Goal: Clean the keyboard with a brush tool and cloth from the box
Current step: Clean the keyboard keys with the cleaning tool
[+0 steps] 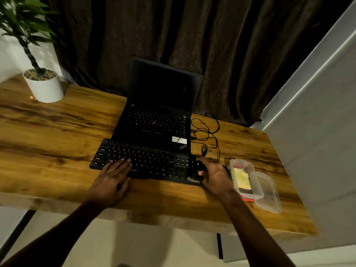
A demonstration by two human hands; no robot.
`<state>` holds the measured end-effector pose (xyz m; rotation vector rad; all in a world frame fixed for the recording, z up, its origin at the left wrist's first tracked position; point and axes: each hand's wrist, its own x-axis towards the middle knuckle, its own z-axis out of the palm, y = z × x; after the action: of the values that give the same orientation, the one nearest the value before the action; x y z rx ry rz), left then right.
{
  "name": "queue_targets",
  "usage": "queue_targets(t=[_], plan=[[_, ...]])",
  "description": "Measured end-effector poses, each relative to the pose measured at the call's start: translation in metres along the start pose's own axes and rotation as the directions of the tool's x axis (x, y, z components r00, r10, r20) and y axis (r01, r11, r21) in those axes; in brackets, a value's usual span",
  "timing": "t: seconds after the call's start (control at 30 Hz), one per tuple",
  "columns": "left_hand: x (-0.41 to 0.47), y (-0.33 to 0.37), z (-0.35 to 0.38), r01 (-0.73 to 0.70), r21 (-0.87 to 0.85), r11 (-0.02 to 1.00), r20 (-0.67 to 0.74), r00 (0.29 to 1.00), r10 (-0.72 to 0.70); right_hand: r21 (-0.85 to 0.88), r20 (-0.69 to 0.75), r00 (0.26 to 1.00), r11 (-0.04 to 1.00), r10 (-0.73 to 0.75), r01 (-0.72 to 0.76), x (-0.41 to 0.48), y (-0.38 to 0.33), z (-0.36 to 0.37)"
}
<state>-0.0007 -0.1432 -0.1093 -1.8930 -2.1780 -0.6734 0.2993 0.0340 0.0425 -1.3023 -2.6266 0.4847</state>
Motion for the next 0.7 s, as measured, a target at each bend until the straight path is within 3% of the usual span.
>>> queue_targets(t=[0.33, 0.57, 0.7], plan=[[0.0, 0.0, -0.001, 0.001, -0.012, 1.0, 0.004, 1.0, 0.0, 0.123, -0.034, 0.996, 0.988, -0.088, 0.091, 0.01, -0.018, 0.029], [0.001, 0.002, -0.002, -0.003, 0.011, 1.0, 0.002, 1.0, 0.003, 0.042, -0.041, 0.999, 0.999, 0.022, -0.021, 0.002, 0.039, 0.003], [0.001, 0.003, -0.005, 0.001, 0.025, 1.0, 0.016, 1.0, -0.002, 0.058, -0.038, 0.999, 0.998, 0.024, -0.022, 0.001, 0.031, 0.015]])
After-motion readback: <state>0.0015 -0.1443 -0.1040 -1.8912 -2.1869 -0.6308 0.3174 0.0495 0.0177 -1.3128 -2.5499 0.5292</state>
